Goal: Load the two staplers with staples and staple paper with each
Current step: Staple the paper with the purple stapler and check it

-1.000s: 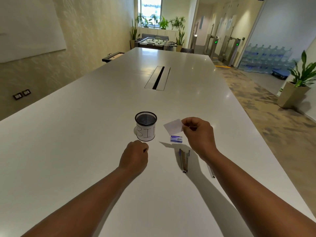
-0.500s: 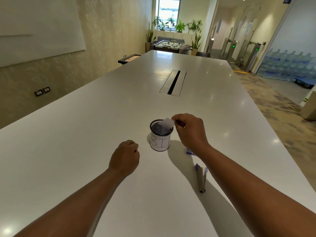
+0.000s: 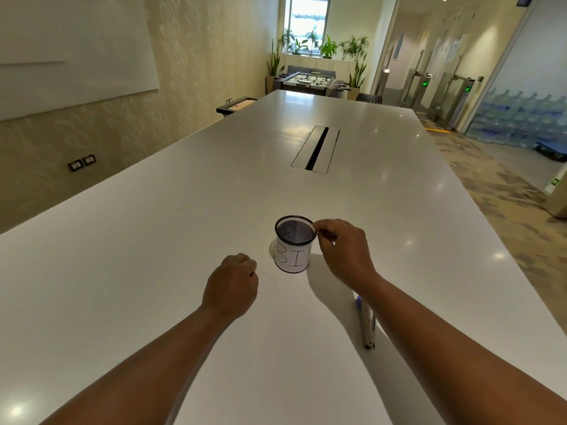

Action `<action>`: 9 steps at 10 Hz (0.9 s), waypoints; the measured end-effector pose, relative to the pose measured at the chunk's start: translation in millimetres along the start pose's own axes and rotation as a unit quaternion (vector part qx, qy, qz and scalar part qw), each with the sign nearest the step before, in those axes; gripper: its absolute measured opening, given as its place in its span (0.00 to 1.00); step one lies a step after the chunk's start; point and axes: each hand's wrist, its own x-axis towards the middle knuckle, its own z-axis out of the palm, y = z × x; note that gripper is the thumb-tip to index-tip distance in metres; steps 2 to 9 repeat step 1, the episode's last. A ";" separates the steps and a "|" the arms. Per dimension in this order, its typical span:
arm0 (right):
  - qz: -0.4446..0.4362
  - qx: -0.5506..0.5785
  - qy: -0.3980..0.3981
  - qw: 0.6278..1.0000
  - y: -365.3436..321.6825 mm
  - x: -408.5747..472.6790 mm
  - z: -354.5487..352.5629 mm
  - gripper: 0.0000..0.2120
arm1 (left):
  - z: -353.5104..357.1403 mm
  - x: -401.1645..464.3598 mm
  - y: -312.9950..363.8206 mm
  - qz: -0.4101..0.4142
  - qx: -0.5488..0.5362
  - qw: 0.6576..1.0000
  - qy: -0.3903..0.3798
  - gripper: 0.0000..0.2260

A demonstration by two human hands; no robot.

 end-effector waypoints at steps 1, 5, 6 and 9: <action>0.031 -0.003 0.016 0.999 6.9 -11.1 -9.9 0.13 | 0.6 -6.5 4.6 0.026 0.005 1.000 -0.002 0.07; 0.031 -0.003 0.016 0.999 6.9 -11.1 -9.9 0.13 | 0.6 -6.5 4.6 0.026 0.005 1.000 -0.002 0.07; 0.031 -0.003 0.016 0.999 6.9 -11.1 -9.9 0.13 | 0.6 -6.5 4.6 0.026 0.005 1.000 -0.002 0.07; 0.031 -0.003 0.016 0.999 6.9 -11.1 -9.9 0.13 | 0.6 -6.5 4.6 0.026 0.005 1.000 -0.002 0.07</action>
